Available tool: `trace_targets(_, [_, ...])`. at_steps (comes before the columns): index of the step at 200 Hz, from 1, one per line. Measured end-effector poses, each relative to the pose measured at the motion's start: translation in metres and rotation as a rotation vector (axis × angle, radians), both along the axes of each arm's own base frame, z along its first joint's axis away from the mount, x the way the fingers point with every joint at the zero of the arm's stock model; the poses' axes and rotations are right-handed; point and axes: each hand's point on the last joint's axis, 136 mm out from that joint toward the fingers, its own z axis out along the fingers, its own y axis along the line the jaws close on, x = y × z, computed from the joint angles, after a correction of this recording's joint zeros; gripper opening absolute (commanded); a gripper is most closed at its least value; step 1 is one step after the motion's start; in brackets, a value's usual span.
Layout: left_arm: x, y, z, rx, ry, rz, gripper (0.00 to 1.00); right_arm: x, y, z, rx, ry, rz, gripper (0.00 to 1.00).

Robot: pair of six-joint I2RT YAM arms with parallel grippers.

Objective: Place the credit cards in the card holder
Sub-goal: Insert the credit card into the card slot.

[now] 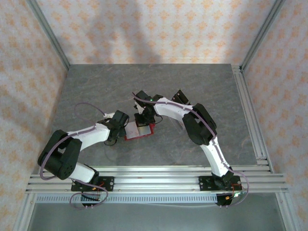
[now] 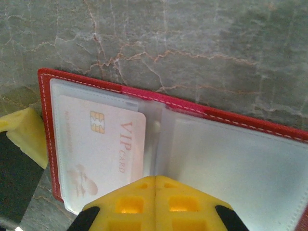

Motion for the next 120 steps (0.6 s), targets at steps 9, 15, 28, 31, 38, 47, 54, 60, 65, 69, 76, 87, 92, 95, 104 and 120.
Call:
trace_targets(9, [0.000,0.000,0.000,0.000,-0.001,0.000,0.61,0.000,0.002,-0.001,-0.001,0.001,0.004,0.00])
trace_targets(15, [0.000,0.000,0.000,0.000,0.000,0.000,0.61,0.000,0.004,-0.002,-0.001,0.001,0.006,0.00])
trace_targets(28, [0.000,0.000,0.000,0.001,-0.001,0.000,0.61,-0.001,0.007,-0.004,-0.001,0.005,0.015,0.00])
trace_targets(31, [0.000,0.000,0.000,0.001,-0.001,0.000,0.61,-0.001,0.008,-0.004,0.000,0.005,0.017,0.00])
trace_targets(38, [0.000,0.000,0.000,0.002,-0.001,0.001,0.61,-0.002,0.010,-0.004,0.001,0.006,0.021,0.00])
trace_targets(47, [0.000,0.000,0.000,0.002,-0.002,0.002,0.61,-0.002,0.011,-0.004,0.001,0.006,0.024,0.00])
trace_targets(54, [0.000,0.000,0.000,0.001,-0.002,0.003,0.61,-0.002,0.011,-0.003,0.000,0.007,0.025,0.00])
trace_targets(60, [0.000,0.000,0.000,0.001,-0.002,0.004,0.61,-0.002,0.011,-0.003,0.000,0.007,0.025,0.00])
trace_targets(65, [0.000,0.000,0.000,0.001,-0.002,0.004,0.61,-0.002,0.011,-0.002,0.000,0.007,0.025,0.00])
trace_targets(69, [0.000,0.000,0.000,0.001,-0.002,0.004,0.61,-0.002,0.011,-0.002,0.000,0.007,0.026,0.00])
trace_targets(76, [0.000,0.000,0.000,0.001,-0.002,0.004,0.61,-0.002,0.011,-0.002,0.001,0.009,0.026,0.00])
trace_targets(87, [0.000,0.000,0.000,0.000,-0.002,0.006,0.61,-0.003,0.012,-0.002,0.001,0.011,0.027,0.00])
trace_targets(92, [0.000,0.000,0.000,0.000,-0.002,0.007,0.61,-0.003,0.012,-0.002,0.002,0.012,0.027,0.00])
trace_targets(95, [0.000,0.000,0.000,0.000,-0.002,0.006,0.61,-0.003,0.012,-0.002,0.004,0.013,0.028,0.00])
trace_targets(104, [0.000,0.000,0.000,0.000,-0.003,0.007,0.61,-0.004,0.012,-0.002,0.005,0.015,0.028,0.00])
trace_targets(120, [0.001,0.000,0.000,-0.001,-0.004,0.007,0.61,-0.004,0.012,-0.001,0.006,0.016,0.029,0.00])
